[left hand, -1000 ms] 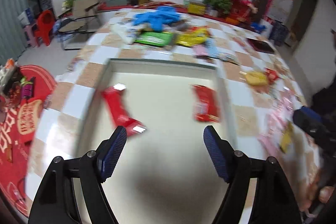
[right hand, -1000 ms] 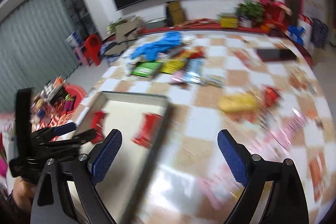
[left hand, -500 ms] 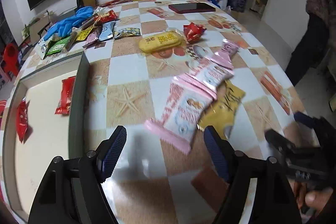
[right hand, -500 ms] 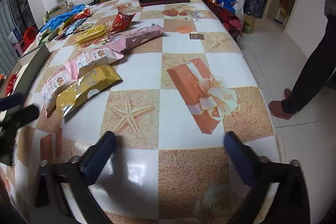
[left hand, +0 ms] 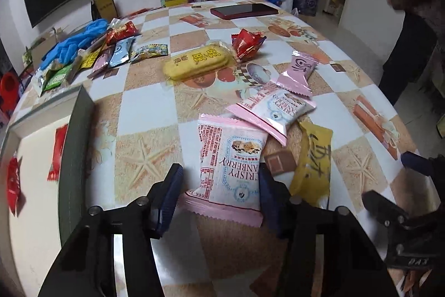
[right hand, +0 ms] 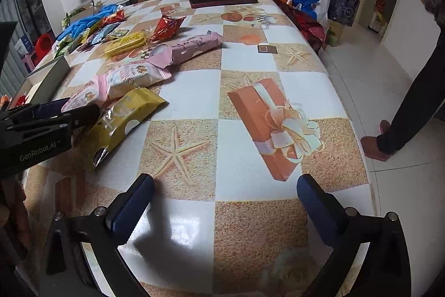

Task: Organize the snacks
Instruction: 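Move the left tool toward the pink Crispy Cranberry packet while the right tool withdraws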

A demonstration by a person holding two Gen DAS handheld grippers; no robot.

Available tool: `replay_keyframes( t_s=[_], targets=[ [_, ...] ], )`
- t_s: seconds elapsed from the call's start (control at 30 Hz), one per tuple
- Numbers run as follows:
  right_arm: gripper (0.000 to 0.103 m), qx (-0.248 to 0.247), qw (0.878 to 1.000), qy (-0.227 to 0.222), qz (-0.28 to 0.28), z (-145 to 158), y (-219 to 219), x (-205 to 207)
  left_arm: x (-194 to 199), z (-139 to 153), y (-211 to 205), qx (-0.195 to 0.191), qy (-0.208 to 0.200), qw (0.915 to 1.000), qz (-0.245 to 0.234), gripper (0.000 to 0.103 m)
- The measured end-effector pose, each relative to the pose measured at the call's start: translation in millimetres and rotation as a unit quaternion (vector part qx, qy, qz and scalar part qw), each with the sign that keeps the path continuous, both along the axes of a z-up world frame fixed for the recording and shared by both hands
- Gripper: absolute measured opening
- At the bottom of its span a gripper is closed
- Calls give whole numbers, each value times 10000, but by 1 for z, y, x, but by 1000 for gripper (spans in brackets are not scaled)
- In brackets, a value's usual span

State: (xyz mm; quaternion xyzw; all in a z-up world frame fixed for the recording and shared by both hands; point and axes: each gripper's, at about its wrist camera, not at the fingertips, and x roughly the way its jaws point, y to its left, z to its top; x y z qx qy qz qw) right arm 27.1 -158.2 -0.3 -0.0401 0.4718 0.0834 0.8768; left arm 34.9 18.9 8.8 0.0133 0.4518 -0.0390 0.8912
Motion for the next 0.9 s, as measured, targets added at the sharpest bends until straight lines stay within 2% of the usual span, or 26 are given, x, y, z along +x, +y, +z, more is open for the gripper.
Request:
replay_keyframes(
  t_s=[0.13,0.33,0.6,0.73,0.8,0.87,0.9],
  targets=[
    [103,-16,10000,1,-4,0,1,0,-17,-1,6,38,-75,10000,46,57],
    [103,-64,10000,8,-12,0,2,-1,-30,-1,18,51,-44,9992,388,57],
    [103,-83,10000,10,-18,-1,3,0,-27,-1,4,576,-206,9975,343,59],
    [103,-88,10000,12,-22,-1,3,0,-25,-2,5,495,-226,9978,391,63],
    [103,-90,10000,10,-26,-1,3,0,-24,-4,12,276,-165,9986,414,73],
    [103,-92,10000,11,-30,-1,4,0,-22,-6,20,13,-73,9986,525,79],
    [103,-92,10000,10,-30,-1,4,0,-21,-6,21,-3,-60,9986,534,80]
  ],
)
